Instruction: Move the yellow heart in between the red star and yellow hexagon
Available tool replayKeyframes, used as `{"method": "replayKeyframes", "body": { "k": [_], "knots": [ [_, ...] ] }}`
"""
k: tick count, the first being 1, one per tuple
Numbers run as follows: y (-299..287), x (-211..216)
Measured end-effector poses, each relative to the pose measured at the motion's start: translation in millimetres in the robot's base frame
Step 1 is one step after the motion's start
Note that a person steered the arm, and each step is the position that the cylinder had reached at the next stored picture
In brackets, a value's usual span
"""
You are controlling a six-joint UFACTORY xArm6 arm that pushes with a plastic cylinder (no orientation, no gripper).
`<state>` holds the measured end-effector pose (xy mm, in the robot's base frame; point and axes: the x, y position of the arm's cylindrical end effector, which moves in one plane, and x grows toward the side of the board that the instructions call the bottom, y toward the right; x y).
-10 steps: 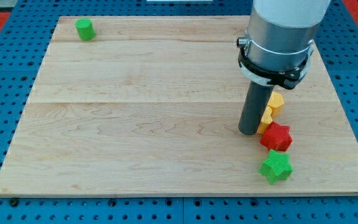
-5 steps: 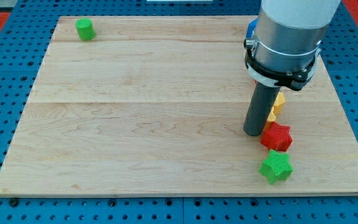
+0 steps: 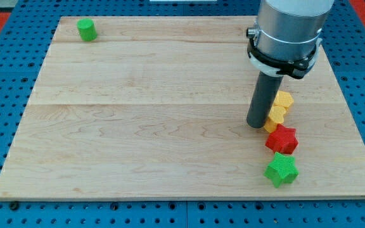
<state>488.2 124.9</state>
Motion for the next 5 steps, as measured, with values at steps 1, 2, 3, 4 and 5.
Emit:
{"method": "replayKeyframes", "body": {
  "k": [1, 2, 3, 4, 5],
  "knots": [
    [1, 0],
    [6, 0],
    [6, -2],
    [0, -5],
    [-41, -2]
  ]
}}
